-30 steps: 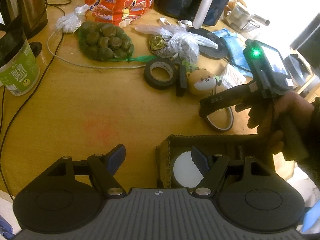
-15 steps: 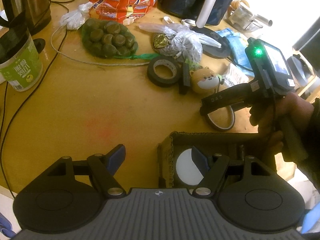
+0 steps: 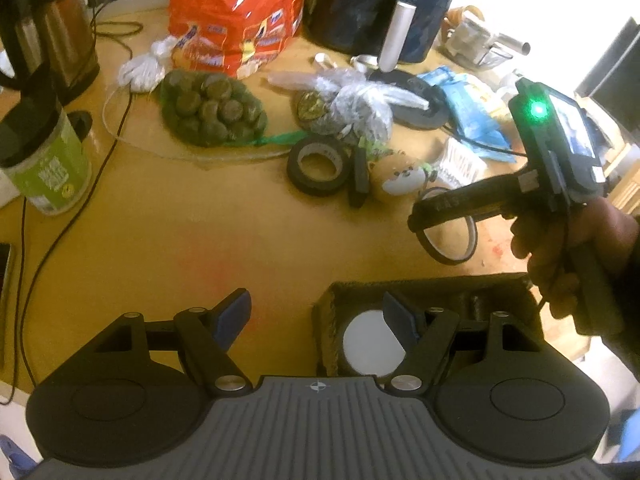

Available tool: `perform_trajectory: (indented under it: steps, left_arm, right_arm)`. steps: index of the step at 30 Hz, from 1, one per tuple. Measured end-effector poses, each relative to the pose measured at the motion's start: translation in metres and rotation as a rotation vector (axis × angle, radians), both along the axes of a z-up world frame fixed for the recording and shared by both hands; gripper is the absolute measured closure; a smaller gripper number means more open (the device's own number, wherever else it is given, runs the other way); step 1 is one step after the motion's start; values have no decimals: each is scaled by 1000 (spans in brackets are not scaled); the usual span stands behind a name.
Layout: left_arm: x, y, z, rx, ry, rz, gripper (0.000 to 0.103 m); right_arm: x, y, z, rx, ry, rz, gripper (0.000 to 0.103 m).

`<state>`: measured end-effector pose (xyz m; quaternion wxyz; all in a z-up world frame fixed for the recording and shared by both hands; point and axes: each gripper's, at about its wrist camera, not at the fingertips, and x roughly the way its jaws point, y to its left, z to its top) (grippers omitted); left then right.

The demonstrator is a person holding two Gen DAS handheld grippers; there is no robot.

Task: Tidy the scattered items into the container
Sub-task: 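Close the right tool on the black-rimmed tape ring, then lift the tape ring with the right tool and carry it over the box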

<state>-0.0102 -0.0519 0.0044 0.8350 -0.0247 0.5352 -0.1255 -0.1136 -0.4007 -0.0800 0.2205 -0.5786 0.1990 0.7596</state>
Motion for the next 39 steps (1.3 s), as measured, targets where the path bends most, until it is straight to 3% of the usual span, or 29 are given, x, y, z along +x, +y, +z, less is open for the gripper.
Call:
perform_trajectory:
  steps: [6, 18, 30, 33, 36, 39]
  left_arm:
    - [3, -5, 18, 18, -40, -32, 30]
    - [13, -9, 42, 16, -100, -81, 30]
    - [19, -5, 51, 3, -133, -100, 30]
    - [16, -5, 57, -9, -180, -96, 28]
    - [11, -5, 64, -15, -255, -105, 17]
    - [8, -5, 67, -24, -300, -140, 17]
  right_arm:
    - [-2, 2, 19, 2, 46, -43, 16]
    - [17, -12, 87, 31, 161, -92, 16]
    - [43, -33, 119, 42, 203, -152, 16]
    - [48, -34, 125, 50, 214, -182, 16]
    - [51, -38, 131, 65, 221, -202, 16]
    - [55, -43, 136, 80, 228, -215, 16]
